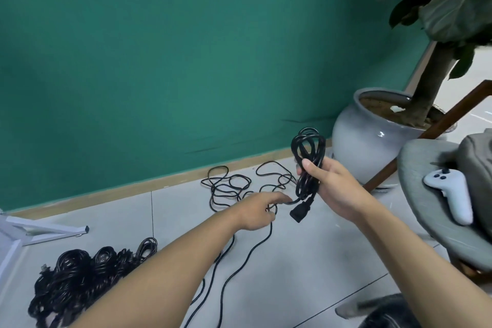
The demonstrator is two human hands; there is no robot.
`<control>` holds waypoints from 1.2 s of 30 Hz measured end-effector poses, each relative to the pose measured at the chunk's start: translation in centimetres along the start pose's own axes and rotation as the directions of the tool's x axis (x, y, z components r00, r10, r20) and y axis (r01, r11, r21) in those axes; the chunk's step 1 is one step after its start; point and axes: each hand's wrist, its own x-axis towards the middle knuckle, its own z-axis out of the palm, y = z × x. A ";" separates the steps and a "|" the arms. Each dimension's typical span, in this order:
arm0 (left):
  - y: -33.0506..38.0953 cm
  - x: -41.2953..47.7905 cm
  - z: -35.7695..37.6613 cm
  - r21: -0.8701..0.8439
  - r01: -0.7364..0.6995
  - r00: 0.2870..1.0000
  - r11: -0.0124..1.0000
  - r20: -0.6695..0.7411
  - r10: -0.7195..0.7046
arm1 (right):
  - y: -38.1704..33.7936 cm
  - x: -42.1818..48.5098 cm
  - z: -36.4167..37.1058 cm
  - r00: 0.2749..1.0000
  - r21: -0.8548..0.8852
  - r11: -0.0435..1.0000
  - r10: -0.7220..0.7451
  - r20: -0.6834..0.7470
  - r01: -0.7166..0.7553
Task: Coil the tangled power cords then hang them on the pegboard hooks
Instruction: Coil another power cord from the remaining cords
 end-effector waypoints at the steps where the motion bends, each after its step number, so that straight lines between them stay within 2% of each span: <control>1: -0.3 0.4 0.6 0.018 0.000 1.000 1.000 0.009 0.000 | 0.0 -0.3 -0.3 1.000 0.038 0.999 0.006 0.011 -0.006; 5: -1.3 1.3 1.7 0.284 0.044 0.996 0.958 0.063 -0.065 | -0.5 -0.9 -1.2 0.999 0.177 0.983 0.040 0.020 -0.043; 8: -2.4 0.2 1.1 0.305 0.111 0.977 0.946 0.142 -0.160 | -1.3 -0.9 -1.8 0.995 0.270 0.963 0.012 -0.096 0.015; 9: -2.6 -0.2 0.8 0.274 0.114 0.979 0.955 0.134 -0.155 | -1.3 -0.8 -2.1 0.985 0.192 0.981 0.006 -0.175 0.028; 10: -2.7 -0.6 0.3 0.233 0.107 0.985 0.967 0.104 -0.134 | -1.0 -0.6 -2.6 0.967 0.025 1.000 -0.008 -0.254 0.015; 12: -2.1 -1.4 -0.9 0.145 0.073 0.997 0.987 -0.001 -0.073 | 0.2 0.0 -3.1 0.954 -0.366 0.928 -0.043 -0.296 -0.071; 13: -1.7 -1.7 -1.6 0.099 0.047 0.998 0.994 -0.054 -0.042 | 0.8 0.2 -3.0 0.962 -0.459 0.882 -0.022 -0.270 -0.109; 16: -0.6 -3.2 -4.2 0.010 -0.020 0.990 1.000 -0.137 0.022 | 1.5 0.5 -1.3 0.981 -0.542 0.826 0.063 -0.183 -0.154; 18: 0.0 -4.7 -5.7 0.066 -0.053 0.990 0.996 -0.128 0.061 | 1.7 0.8 0.1 0.990 -0.609 0.783 0.066 -0.122 -0.127; 21: 0.5 -6.4 -6.6 0.177 -0.003 0.999 0.984 -0.049 0.012 | 1.9 1.3 2.3 0.996 -0.671 0.737 0.070 -0.052 -0.086; 23: 0.4 -7.5 -6.8 0.201 0.019 0.998 0.980 -0.068 -0.005 | 1.9 1.7 3.7 0.997 -0.690 0.721 0.073 -0.011 -0.060; 28: 0.0 -10.4 -8.7 0.160 0.079 0.927 0.984 -0.375 -0.014 | 1.8 2.0 7.0 0.986 -0.684 0.728 0.089 0.144 0.034; 31: 0.0 -11.6 -9.5 0.248 0.153 0.888 0.957 -0.459 -0.023 | 1.4 1.7 8.9 0.961 -0.676 0.729 0.100 0.257 0.105; 34: 0.2 -12.3 -9.8 0.361 0.171 0.845 0.917 -0.533 0.052 | 0.9 1.4 10.1 0.938 -0.718 0.678 0.124 0.324 0.158; 36: 0.2 -12.5 -10.0 0.408 0.156 0.815 0.900 -0.567 0.116 | 1.0 1.4 10.9 0.926 -0.706 0.688 0.133 0.352 0.169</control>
